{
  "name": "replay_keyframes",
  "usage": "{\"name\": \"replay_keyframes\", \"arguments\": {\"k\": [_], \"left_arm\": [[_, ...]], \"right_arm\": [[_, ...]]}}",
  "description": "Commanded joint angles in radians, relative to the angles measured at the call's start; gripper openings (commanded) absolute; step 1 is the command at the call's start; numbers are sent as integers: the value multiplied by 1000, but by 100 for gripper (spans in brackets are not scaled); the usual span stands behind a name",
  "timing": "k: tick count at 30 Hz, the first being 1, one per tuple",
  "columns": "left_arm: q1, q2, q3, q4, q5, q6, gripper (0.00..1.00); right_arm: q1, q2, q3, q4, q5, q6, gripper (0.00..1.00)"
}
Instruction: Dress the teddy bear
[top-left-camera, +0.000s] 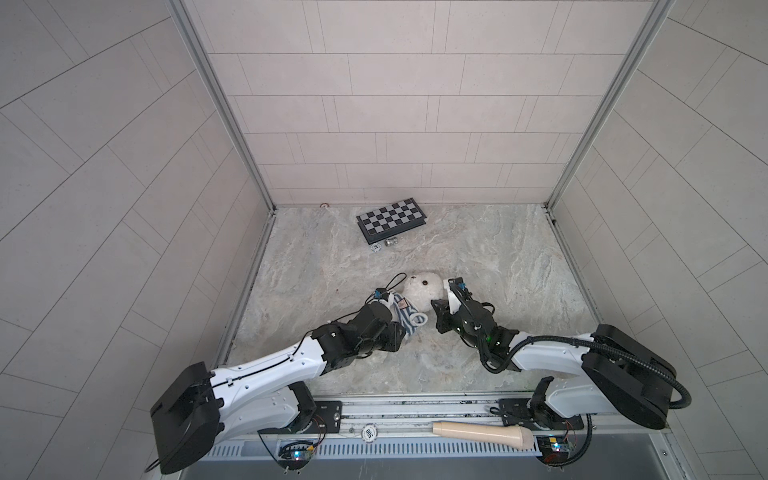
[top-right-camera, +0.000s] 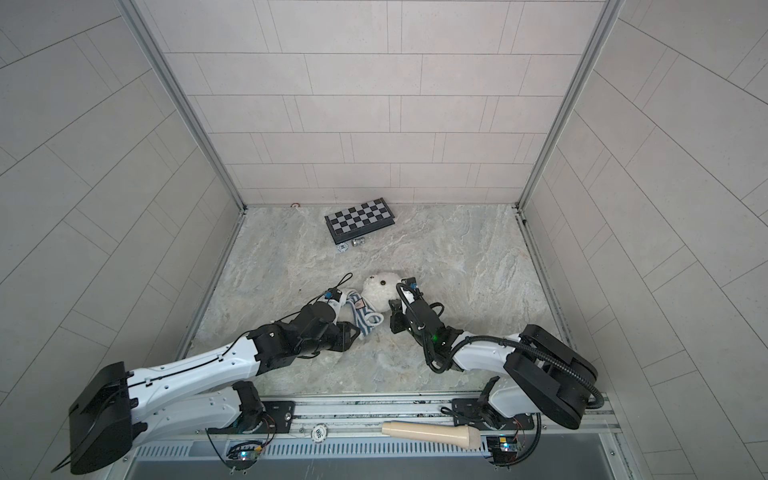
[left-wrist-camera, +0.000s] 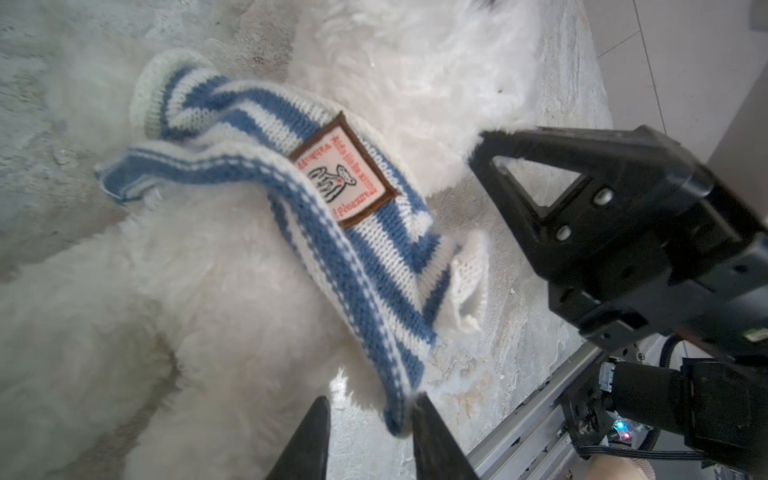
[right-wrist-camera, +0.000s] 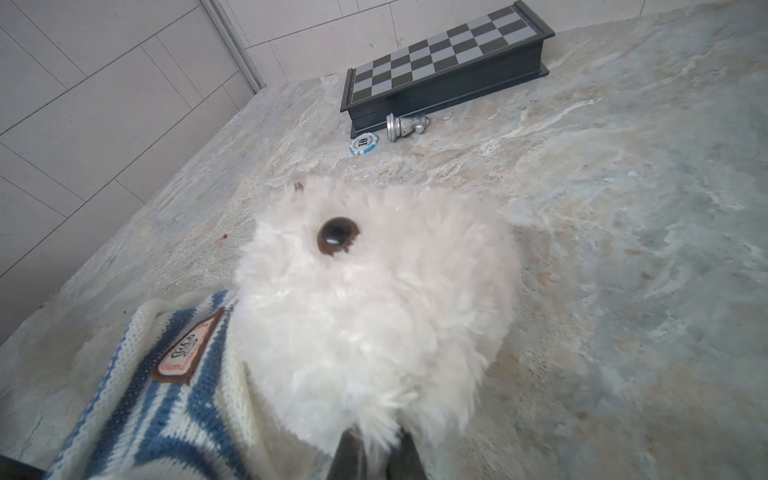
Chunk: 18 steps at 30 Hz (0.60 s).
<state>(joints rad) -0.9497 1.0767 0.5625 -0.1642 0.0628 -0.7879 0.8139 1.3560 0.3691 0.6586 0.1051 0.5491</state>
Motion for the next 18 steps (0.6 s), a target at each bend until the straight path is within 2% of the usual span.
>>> {"name": "replay_keyframes", "arguments": {"k": [1, 6, 14, 17, 18], "left_arm": [[-7, 10, -7, 58, -5, -20, 35], [-9, 52, 0, 90, 0, -24, 34], [-9, 35, -21, 46, -30, -37, 8], [-9, 23, -35, 12, -37, -30, 0], [-9, 23, -40, 1, -38, -25, 0]], "right_arm": [[11, -21, -8, -10, 35, 21, 0], [22, -18, -9, -1, 37, 25, 0], [27, -52, -31, -9, 78, 4, 0], [27, -71, -42, -21, 102, -2, 0], [27, -78, -43, -27, 106, -6, 0]]}}
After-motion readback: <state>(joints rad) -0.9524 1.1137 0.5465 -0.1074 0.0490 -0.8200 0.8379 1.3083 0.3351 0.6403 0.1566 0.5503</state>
